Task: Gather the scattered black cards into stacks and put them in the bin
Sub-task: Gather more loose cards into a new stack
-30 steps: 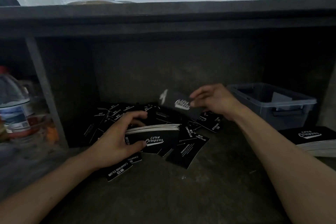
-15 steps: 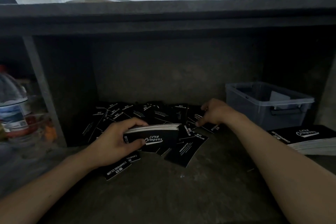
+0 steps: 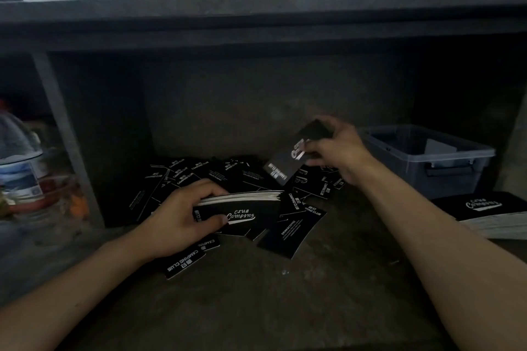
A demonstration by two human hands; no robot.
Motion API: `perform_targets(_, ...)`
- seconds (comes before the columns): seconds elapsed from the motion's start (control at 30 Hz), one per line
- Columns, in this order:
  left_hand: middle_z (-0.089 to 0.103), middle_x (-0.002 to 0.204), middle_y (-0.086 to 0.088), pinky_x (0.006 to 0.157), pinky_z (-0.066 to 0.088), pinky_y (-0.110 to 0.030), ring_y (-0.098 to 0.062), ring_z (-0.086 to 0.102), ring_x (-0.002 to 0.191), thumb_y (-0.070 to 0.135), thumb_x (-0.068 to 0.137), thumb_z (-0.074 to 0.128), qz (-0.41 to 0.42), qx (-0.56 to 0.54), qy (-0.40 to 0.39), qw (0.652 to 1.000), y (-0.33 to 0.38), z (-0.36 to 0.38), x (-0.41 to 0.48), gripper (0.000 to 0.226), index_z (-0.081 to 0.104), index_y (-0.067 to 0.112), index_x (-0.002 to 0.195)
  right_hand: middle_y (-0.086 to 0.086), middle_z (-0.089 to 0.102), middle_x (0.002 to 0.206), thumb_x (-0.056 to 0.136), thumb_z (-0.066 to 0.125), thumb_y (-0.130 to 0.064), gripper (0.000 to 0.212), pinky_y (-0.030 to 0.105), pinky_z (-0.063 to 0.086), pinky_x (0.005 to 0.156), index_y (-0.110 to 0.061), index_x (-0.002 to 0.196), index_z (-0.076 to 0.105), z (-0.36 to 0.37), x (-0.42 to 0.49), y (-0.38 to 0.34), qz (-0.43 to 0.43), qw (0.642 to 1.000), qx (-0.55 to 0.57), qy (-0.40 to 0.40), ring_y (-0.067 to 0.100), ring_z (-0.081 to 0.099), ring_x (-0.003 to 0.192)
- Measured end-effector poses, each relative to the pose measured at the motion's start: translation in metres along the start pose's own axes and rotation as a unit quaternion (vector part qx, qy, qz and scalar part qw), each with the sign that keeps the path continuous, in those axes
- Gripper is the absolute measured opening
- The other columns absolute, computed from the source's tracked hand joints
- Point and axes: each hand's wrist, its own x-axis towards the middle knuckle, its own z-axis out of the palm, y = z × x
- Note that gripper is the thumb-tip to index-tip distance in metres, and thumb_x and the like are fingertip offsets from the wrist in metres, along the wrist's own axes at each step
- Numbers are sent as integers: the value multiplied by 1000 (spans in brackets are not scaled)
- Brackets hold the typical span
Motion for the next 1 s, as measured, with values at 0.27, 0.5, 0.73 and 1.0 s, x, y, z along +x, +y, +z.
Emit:
perform_targets(0.27,55,137,19,103,46,-18,-5,57,126,11,82,81,-17,-11,15,1000,-9,-2,-2,79,39,32,145,1,75,99,89,68,-34,14,34,55,88,-22,95,72,9,-12,7,111,929,-162,-314,18,70,94)
perform_targets(0.5,73,110,7,85,58,-29,-14,72,100,18,91,71,-3,-16,-20,1000,-4,-2,-2,32,65,32,119,0,66,118,79,78,-37,47,24,48,88,-21,121,65,-13,4,21,-1,834,-542,-105,17,63,103)
perform_targets(0.73,73,114,8,90,57,-30,-12,71,104,7,91,71,-5,-29,-17,999,0,-2,-3,40,63,28,125,7,64,111,78,80,-28,45,27,51,60,-10,116,64,-31,13,16,190,832,-511,-101,19,61,85)
perform_targets(1.0,73,110,8,88,58,-32,-12,71,102,8,90,73,-11,-18,-12,1000,2,-1,-2,33,66,24,118,16,61,71,82,70,4,30,17,40,31,-3,105,52,-37,15,-2,128,977,-164,55,17,61,41)
